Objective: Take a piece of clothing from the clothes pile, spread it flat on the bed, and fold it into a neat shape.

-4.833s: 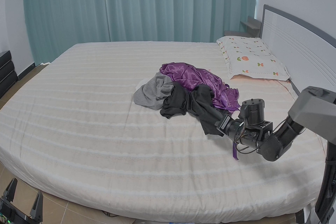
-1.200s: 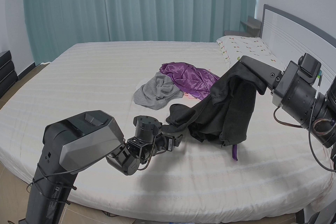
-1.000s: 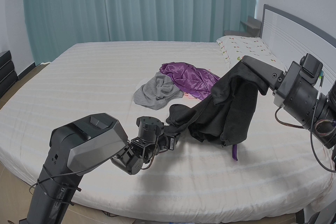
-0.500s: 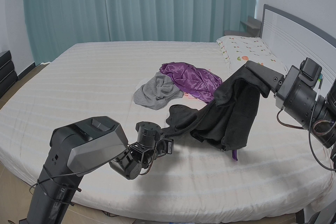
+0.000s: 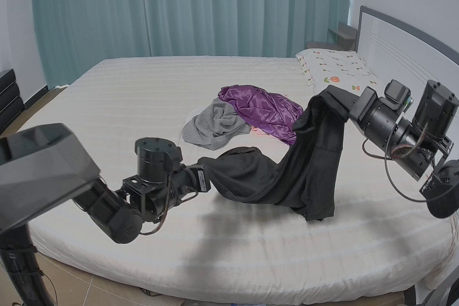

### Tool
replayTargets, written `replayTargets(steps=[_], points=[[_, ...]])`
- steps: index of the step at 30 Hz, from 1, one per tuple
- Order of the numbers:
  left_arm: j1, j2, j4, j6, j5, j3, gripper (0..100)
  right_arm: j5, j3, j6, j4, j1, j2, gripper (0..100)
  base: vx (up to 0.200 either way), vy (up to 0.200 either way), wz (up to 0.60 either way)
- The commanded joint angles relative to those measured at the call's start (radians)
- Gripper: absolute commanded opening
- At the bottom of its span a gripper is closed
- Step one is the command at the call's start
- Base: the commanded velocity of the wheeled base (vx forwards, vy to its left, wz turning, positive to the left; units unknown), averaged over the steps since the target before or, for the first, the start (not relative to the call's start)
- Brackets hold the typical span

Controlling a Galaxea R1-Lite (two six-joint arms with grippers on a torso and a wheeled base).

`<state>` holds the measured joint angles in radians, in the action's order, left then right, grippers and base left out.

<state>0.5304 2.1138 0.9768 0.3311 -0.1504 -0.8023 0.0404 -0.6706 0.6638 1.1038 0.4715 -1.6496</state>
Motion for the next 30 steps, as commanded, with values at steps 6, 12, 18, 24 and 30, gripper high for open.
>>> replayTargets(steps=[6, 12, 18, 24, 30], points=[[-0.049, -0.430, -0.110, 0.086, -0.024, 0.015, 0, -0.048, -0.323, -0.007, 0.059, -0.116, -0.122, 0, 0.000, 0.000, 0.00], [-0.075, -0.422, -0.099, 0.091, -0.029, 0.054, 0, -0.008, -0.191, -0.015, 0.037, -0.073, -0.127, 0, 0.000, 0.000, 0.00], [-0.053, -0.390, -0.090, 0.281, -0.012, 0.107, 0, 0.024, -0.009, 0.005, 0.111, -0.048, -0.188, 0, 0.000, 0.000, 0.00], [-0.038, -0.331, -0.084, 0.306, 0.023, 0.192, 0, 0.024, 0.063, 0.028, 0.122, -0.044, -0.236, 0, 0.000, 0.000, 0.00], [0.014, -0.304, -0.084, 0.384, 0.011, 0.219, 0, 0.013, 0.098, 0.072, 0.171, -0.028, -0.288, 0, 0.000, 0.000, 0.00]])
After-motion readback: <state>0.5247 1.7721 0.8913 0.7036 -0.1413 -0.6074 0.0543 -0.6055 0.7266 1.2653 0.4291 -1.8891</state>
